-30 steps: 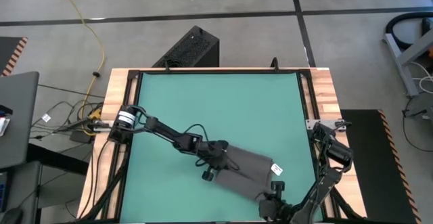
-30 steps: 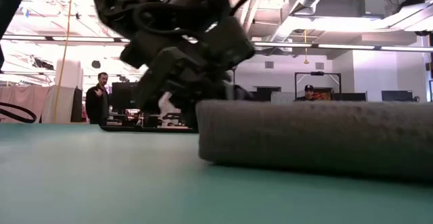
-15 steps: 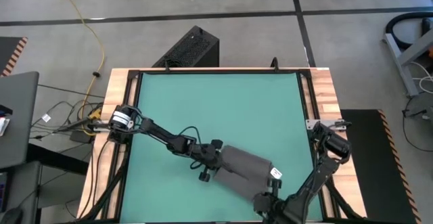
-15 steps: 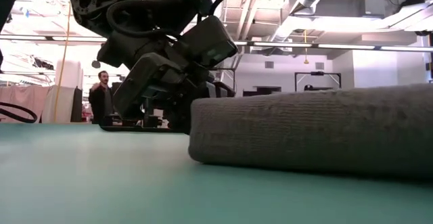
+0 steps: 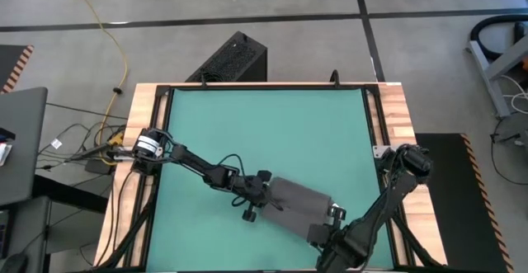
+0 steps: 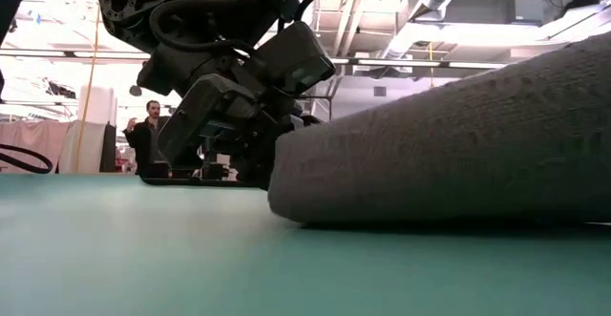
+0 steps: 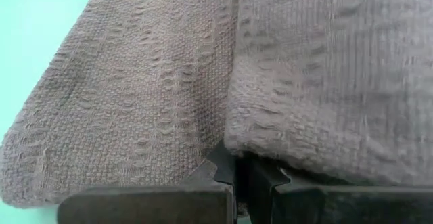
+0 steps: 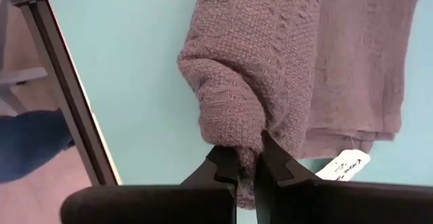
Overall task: Roll towel into tight, uniform cylinder
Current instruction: Roll the gray towel
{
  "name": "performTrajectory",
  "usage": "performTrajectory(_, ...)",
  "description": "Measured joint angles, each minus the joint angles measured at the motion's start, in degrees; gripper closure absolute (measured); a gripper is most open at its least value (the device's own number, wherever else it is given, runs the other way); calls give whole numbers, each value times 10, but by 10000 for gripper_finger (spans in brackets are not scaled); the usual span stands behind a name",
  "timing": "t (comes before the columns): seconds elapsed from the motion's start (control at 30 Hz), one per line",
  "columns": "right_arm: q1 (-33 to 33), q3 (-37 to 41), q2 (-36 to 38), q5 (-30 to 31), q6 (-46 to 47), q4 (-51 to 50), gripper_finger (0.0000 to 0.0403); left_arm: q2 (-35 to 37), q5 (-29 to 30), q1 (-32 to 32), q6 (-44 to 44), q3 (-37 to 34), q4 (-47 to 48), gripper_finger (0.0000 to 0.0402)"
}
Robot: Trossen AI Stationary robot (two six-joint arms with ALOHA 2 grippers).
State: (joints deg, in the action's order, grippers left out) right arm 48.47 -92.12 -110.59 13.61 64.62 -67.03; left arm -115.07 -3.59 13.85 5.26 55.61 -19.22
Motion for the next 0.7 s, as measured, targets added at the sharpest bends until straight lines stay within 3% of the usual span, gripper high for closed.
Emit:
performTrajectory(0.23, -23, 41, 0, -50, -6, 53, 375, 0, -1, 0, -2, 0, -2, 402)
performTrajectory(0.7, -24, 63, 23, -59, 9, 75, 375, 1, 11, 0, -17, 1, -12, 401)
